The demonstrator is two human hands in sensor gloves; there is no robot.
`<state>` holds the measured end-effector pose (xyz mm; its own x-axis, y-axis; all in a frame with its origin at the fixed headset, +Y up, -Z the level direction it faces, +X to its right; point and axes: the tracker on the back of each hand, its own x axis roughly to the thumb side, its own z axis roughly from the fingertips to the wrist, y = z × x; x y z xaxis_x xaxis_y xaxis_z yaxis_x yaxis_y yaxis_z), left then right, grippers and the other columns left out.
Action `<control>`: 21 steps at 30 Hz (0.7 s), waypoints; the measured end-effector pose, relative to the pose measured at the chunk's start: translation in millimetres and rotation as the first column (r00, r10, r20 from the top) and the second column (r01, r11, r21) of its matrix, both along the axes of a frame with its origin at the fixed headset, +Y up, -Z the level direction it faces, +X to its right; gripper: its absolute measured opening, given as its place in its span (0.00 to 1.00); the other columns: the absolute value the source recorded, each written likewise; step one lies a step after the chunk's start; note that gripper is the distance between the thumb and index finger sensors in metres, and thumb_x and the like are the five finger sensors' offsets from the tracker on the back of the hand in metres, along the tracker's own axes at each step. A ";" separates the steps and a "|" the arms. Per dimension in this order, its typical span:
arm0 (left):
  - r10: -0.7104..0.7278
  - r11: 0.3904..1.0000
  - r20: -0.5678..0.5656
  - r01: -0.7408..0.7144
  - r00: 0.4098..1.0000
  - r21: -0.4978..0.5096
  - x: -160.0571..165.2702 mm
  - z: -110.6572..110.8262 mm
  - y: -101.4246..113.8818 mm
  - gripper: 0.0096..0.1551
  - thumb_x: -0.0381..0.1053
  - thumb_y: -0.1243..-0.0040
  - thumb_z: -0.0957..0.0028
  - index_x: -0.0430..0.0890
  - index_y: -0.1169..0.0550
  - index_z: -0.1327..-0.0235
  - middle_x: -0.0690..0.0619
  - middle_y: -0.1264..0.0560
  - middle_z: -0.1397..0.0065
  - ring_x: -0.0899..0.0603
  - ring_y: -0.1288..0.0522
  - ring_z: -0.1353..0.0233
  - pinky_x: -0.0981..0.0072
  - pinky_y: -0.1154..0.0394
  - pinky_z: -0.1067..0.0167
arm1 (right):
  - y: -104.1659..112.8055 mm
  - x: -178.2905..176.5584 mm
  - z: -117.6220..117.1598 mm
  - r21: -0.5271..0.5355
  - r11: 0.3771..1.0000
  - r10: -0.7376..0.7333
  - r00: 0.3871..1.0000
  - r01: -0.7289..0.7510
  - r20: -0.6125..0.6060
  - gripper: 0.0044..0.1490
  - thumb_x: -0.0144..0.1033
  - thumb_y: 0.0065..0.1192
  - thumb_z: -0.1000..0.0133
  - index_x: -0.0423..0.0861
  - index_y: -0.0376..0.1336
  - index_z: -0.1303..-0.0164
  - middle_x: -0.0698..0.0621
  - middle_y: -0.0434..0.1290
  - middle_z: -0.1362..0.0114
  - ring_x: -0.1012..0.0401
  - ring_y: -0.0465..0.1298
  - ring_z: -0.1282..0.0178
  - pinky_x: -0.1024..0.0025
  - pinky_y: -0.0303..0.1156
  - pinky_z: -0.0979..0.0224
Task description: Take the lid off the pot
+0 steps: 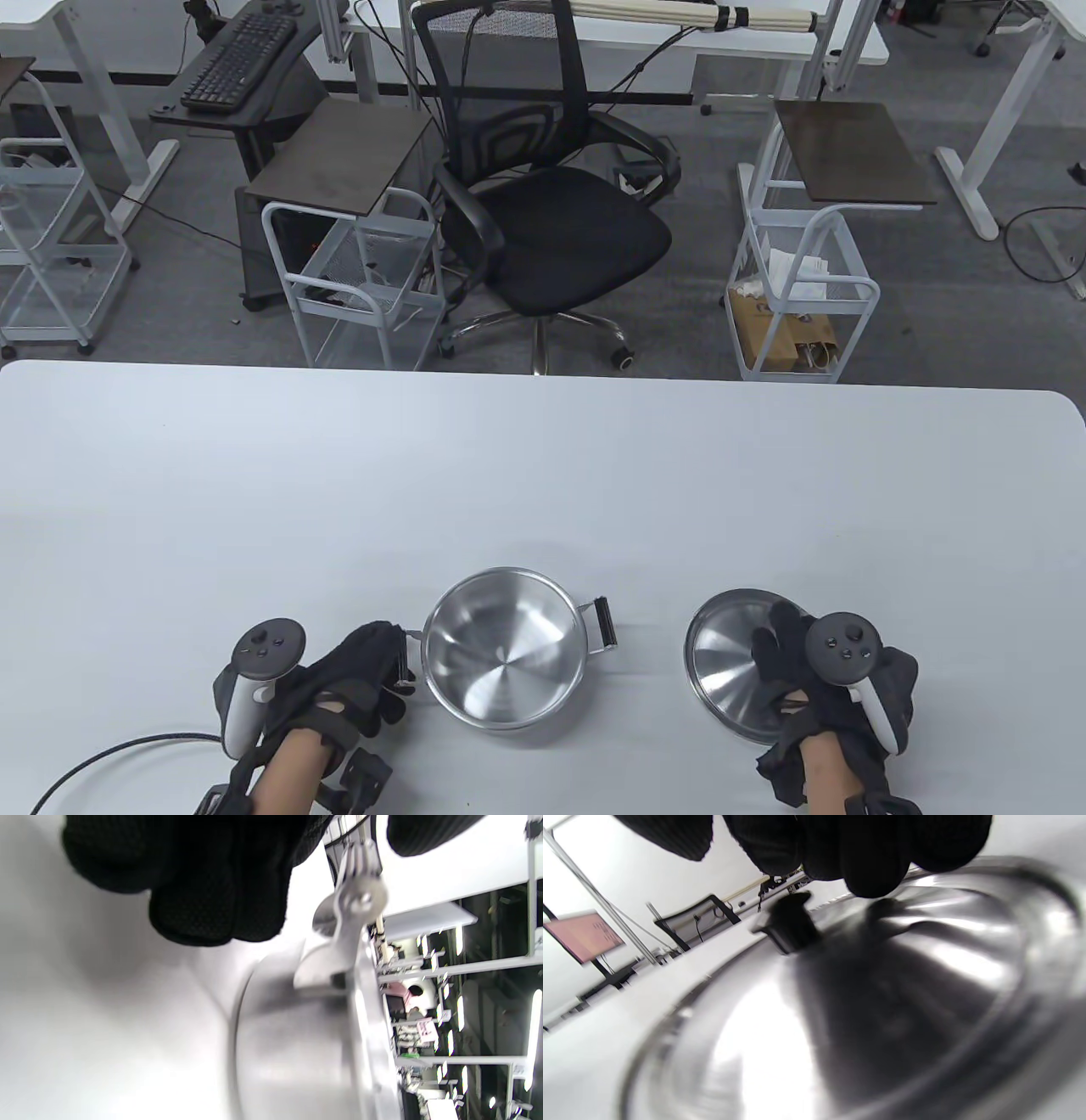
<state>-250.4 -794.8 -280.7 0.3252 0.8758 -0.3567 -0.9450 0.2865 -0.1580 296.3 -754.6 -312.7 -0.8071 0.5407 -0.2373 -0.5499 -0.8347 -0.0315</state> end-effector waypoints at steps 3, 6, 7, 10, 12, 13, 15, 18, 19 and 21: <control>-0.027 0.992 -0.096 0.038 0.995 0.119 -6.0 0.1 11.3 0.42 0.69 0.47 0.42 0.47 0.38 0.22 0.43 0.23 0.27 0.34 0.24 0.32 0.40 0.27 0.42 | 6.4 -8.8 0.3 0.058 0.989 -0.132 0.990 0.135 -0.054 0.37 0.49 0.50 0.40 0.41 0.56 0.24 0.34 0.61 0.23 0.30 0.70 0.39 0.38 0.71 0.39; -0.163 0.943 -0.157 0.201 0.974 0.266 -7.0 3.4 31.7 0.41 0.68 0.47 0.43 0.49 0.38 0.21 0.43 0.29 0.21 0.31 0.32 0.25 0.35 0.33 0.35 | 17.4 -23.8 2.3 0.103 0.971 -0.200 0.970 0.215 -0.137 0.38 0.50 0.50 0.39 0.44 0.54 0.21 0.36 0.57 0.18 0.28 0.60 0.27 0.28 0.58 0.30; -0.219 0.909 -0.169 0.264 0.961 0.323 -6.1 5.1 40.5 0.41 0.68 0.47 0.43 0.50 0.38 0.21 0.43 0.31 0.19 0.31 0.34 0.23 0.34 0.35 0.33 | 21.6 -30.1 4.0 0.113 0.969 -0.200 0.964 0.221 -0.172 0.39 0.50 0.49 0.39 0.45 0.53 0.21 0.37 0.55 0.17 0.29 0.57 0.24 0.27 0.55 0.28; -0.349 0.781 -0.213 0.408 0.913 0.473 0.9 12.4 64.8 0.40 0.67 0.48 0.43 0.52 0.38 0.20 0.45 0.35 0.16 0.32 0.39 0.19 0.32 0.40 0.30 | 36.5 -52.2 12.8 0.177 0.959 -0.163 0.941 0.221 -0.296 0.40 0.52 0.49 0.39 0.48 0.51 0.19 0.41 0.52 0.14 0.33 0.50 0.17 0.27 0.46 0.23; -0.408 0.711 -0.201 0.448 0.890 0.541 7.1 17.9 77.3 0.41 0.69 0.47 0.44 0.55 0.39 0.19 0.47 0.39 0.13 0.33 0.43 0.16 0.30 0.46 0.27 | 45.2 -65.7 20.5 0.221 0.953 -0.115 0.925 0.205 -0.363 0.41 0.55 0.49 0.40 0.50 0.48 0.18 0.43 0.49 0.13 0.35 0.46 0.15 0.27 0.41 0.22; -0.445 0.671 -0.193 0.468 0.875 0.575 10.4 20.8 82.8 0.43 0.72 0.48 0.45 0.57 0.40 0.18 0.47 0.41 0.12 0.33 0.45 0.15 0.30 0.48 0.26 | 48.8 -72.9 25.4 0.254 0.949 -0.074 0.915 0.187 -0.397 0.42 0.57 0.49 0.40 0.51 0.47 0.17 0.44 0.46 0.12 0.36 0.44 0.14 0.26 0.39 0.22; -0.540 0.589 -0.170 0.514 0.824 0.623 17.5 26.7 91.5 0.48 0.79 0.51 0.46 0.61 0.45 0.16 0.50 0.47 0.09 0.34 0.52 0.13 0.28 0.55 0.25 | 52.3 -85.6 34.2 0.322 0.938 0.030 0.898 0.126 -0.439 0.44 0.60 0.49 0.41 0.55 0.44 0.17 0.46 0.42 0.11 0.37 0.40 0.12 0.26 0.35 0.22; -0.652 0.473 -0.171 0.573 0.739 0.669 26.1 32.2 97.7 0.52 0.86 0.56 0.49 0.64 0.50 0.14 0.52 0.53 0.07 0.34 0.58 0.11 0.28 0.61 0.25 | 52.0 -99.4 42.0 0.384 0.923 0.208 0.860 -0.015 -0.466 0.47 0.64 0.47 0.42 0.56 0.41 0.17 0.48 0.38 0.10 0.39 0.35 0.12 0.27 0.30 0.23; -0.692 0.436 -0.166 0.589 0.703 0.681 29.7 34.0 99.2 0.53 0.88 0.58 0.49 0.65 0.52 0.14 0.52 0.55 0.07 0.34 0.60 0.11 0.28 0.62 0.25 | 51.6 -104.6 44.0 0.411 0.908 0.283 0.839 -0.078 -0.464 0.47 0.65 0.47 0.42 0.57 0.41 0.17 0.48 0.38 0.10 0.39 0.34 0.12 0.27 0.29 0.23; -0.732 0.397 -0.148 0.592 0.666 0.701 36.3 36.5 99.6 0.55 0.89 0.60 0.50 0.66 0.54 0.14 0.52 0.57 0.07 0.35 0.63 0.11 0.29 0.64 0.26 | 50.0 -111.2 45.0 0.443 0.881 0.381 0.805 -0.167 -0.455 0.48 0.66 0.47 0.43 0.58 0.40 0.17 0.49 0.37 0.10 0.39 0.34 0.12 0.27 0.29 0.23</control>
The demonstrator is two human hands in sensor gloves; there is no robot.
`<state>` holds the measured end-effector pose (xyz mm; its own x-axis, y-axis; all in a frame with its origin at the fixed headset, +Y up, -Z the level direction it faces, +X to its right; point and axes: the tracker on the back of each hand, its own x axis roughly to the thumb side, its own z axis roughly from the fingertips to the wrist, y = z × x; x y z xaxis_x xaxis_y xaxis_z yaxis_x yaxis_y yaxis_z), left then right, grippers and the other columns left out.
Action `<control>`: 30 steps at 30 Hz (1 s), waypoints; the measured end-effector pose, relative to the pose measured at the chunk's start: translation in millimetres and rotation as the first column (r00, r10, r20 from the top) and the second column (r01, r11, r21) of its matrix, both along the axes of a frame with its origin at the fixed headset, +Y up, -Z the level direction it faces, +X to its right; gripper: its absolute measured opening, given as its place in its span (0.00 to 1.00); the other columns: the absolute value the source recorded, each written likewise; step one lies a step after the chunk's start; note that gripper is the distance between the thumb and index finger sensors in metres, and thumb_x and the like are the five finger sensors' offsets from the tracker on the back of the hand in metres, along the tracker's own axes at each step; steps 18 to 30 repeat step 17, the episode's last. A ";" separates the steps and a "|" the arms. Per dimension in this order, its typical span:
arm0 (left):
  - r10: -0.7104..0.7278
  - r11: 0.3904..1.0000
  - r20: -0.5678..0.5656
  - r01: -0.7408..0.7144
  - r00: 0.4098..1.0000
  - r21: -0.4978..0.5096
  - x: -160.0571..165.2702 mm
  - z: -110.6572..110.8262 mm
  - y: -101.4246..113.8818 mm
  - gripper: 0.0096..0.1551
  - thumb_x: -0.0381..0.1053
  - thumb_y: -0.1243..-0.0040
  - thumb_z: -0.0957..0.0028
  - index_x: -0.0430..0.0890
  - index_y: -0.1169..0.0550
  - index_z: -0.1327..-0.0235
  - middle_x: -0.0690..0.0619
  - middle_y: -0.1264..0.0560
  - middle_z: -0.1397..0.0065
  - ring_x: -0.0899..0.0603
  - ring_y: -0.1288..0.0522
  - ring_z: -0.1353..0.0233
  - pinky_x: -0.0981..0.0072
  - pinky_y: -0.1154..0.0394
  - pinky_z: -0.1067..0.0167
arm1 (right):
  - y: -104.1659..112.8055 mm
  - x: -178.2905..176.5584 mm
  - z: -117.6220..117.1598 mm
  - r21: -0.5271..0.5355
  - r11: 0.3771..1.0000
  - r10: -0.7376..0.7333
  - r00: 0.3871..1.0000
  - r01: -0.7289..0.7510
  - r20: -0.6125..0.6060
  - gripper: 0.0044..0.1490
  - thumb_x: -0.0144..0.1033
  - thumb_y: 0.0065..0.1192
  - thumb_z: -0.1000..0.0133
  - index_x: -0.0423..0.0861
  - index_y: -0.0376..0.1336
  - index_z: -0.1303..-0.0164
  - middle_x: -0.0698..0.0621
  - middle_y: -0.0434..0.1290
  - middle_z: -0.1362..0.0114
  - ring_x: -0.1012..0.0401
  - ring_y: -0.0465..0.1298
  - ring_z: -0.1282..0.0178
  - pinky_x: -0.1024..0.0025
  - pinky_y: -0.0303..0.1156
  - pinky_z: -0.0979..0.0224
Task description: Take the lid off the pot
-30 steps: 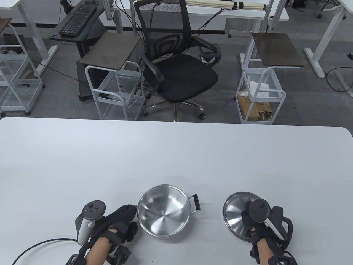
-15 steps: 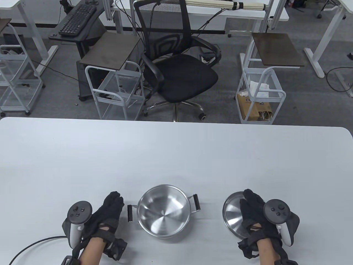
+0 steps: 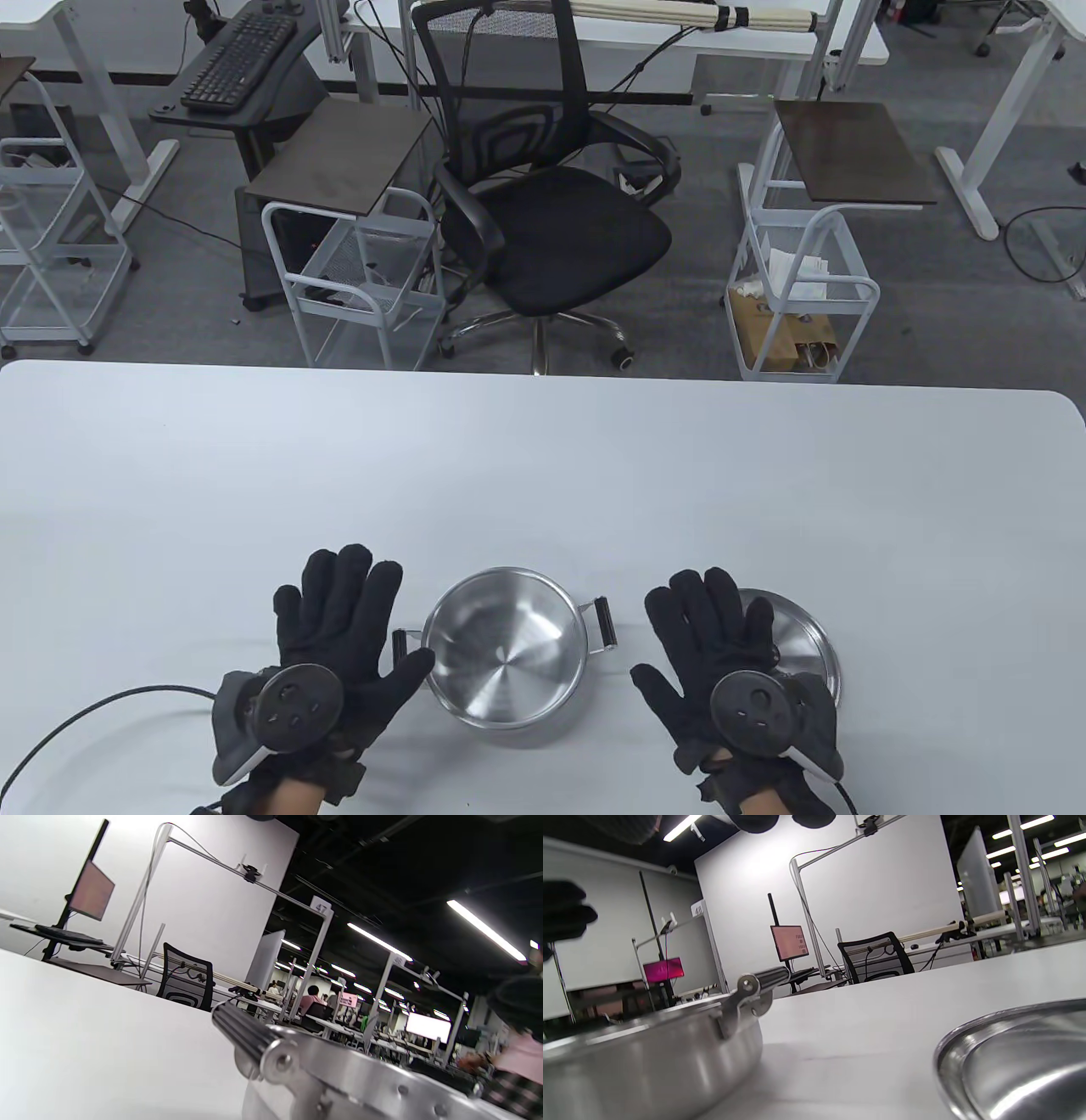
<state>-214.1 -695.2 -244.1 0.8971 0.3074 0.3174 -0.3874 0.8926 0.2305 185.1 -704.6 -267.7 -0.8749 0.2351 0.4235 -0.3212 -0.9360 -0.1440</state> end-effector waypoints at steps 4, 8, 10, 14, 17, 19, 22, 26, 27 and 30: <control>-0.104 0.994 0.041 0.106 0.994 -0.029 14.4 0.0 -4.8 0.55 0.90 0.61 0.50 0.67 0.56 0.15 0.53 0.60 0.07 0.35 0.66 0.12 0.29 0.66 0.26 | -10.3 -7.2 -4.0 -0.024 0.993 0.117 0.993 -0.117 0.000 0.47 0.66 0.48 0.43 0.58 0.41 0.17 0.49 0.38 0.10 0.40 0.34 0.12 0.27 0.29 0.23; -0.147 0.985 0.049 0.150 0.988 -0.085 21.6 -5.2 -15.5 0.54 0.89 0.60 0.50 0.68 0.56 0.15 0.53 0.60 0.07 0.36 0.66 0.12 0.30 0.66 0.26 | -18.7 -6.2 -9.1 -0.068 0.988 0.137 0.991 -0.135 0.011 0.47 0.65 0.48 0.43 0.57 0.42 0.17 0.49 0.39 0.10 0.39 0.34 0.12 0.27 0.30 0.23; -0.160 0.980 0.056 0.165 0.986 -0.107 22.8 -7.0 -19.4 0.54 0.89 0.60 0.50 0.68 0.57 0.15 0.53 0.60 0.07 0.36 0.66 0.12 0.30 0.66 0.26 | -21.1 -3.8 -10.9 -0.085 0.989 0.125 0.992 -0.123 0.018 0.47 0.64 0.49 0.43 0.57 0.42 0.17 0.48 0.39 0.11 0.39 0.36 0.12 0.26 0.30 0.23; -0.162 0.977 0.053 0.167 0.985 -0.129 23.6 -9.3 -24.0 0.54 0.89 0.59 0.50 0.68 0.57 0.15 0.53 0.60 0.07 0.36 0.66 0.12 0.30 0.65 0.26 | -22.3 -0.2 -12.1 -0.106 0.989 0.103 0.994 -0.100 0.026 0.46 0.64 0.49 0.43 0.56 0.44 0.17 0.47 0.41 0.11 0.38 0.37 0.12 0.26 0.31 0.23; -0.158 0.976 0.052 0.164 0.986 -0.141 23.0 -10.5 -26.0 0.54 0.89 0.59 0.50 0.67 0.56 0.15 0.53 0.59 0.07 0.36 0.65 0.12 0.30 0.65 0.26 | -22.5 2.2 -13.2 -0.117 0.990 0.084 0.996 -0.079 0.037 0.46 0.63 0.49 0.42 0.56 0.44 0.17 0.47 0.41 0.11 0.38 0.38 0.13 0.26 0.32 0.23; -0.158 0.976 0.052 0.164 0.986 -0.141 23.0 -10.5 -26.0 0.54 0.89 0.59 0.50 0.67 0.56 0.15 0.53 0.59 0.07 0.36 0.65 0.12 0.30 0.65 0.26 | -22.5 2.2 -13.2 -0.117 0.990 0.084 0.996 -0.079 0.037 0.46 0.63 0.49 0.42 0.56 0.44 0.17 0.47 0.41 0.11 0.38 0.38 0.13 0.26 0.32 0.23; -0.158 0.976 0.052 0.164 0.986 -0.141 23.0 -10.5 -26.0 0.54 0.89 0.59 0.50 0.67 0.56 0.15 0.53 0.59 0.07 0.36 0.65 0.12 0.30 0.65 0.26 | -22.5 2.2 -13.2 -0.117 0.990 0.084 0.996 -0.079 0.037 0.46 0.63 0.49 0.42 0.56 0.44 0.17 0.47 0.41 0.11 0.38 0.38 0.13 0.26 0.32 0.23; -0.158 0.976 0.052 0.164 0.986 -0.141 23.0 -10.5 -26.0 0.54 0.89 0.59 0.50 0.67 0.56 0.15 0.53 0.59 0.07 0.36 0.65 0.12 0.30 0.65 0.26 | -22.5 2.2 -13.2 -0.117 0.990 0.084 0.996 -0.079 0.037 0.46 0.63 0.49 0.42 0.56 0.44 0.17 0.47 0.41 0.11 0.38 0.38 0.13 0.26 0.32 0.23; -0.158 0.976 0.052 0.164 0.986 -0.141 23.0 -10.5 -26.0 0.54 0.89 0.59 0.50 0.67 0.56 0.15 0.53 0.59 0.07 0.36 0.65 0.12 0.30 0.65 0.26 | -22.5 2.2 -13.2 -0.117 0.990 0.084 0.996 -0.079 0.037 0.46 0.63 0.49 0.42 0.56 0.44 0.17 0.47 0.41 0.11 0.38 0.38 0.13 0.26 0.32 0.23; -0.158 0.976 0.052 0.164 0.986 -0.141 23.0 -10.5 -26.0 0.54 0.89 0.59 0.50 0.67 0.56 0.15 0.53 0.59 0.07 0.36 0.65 0.12 0.30 0.65 0.26 | -22.5 2.2 -13.2 -0.117 0.990 0.084 0.996 -0.079 0.037 0.46 0.63 0.49 0.42 0.56 0.44 0.17 0.47 0.41 0.11 0.38 0.38 0.13 0.26 0.32 0.23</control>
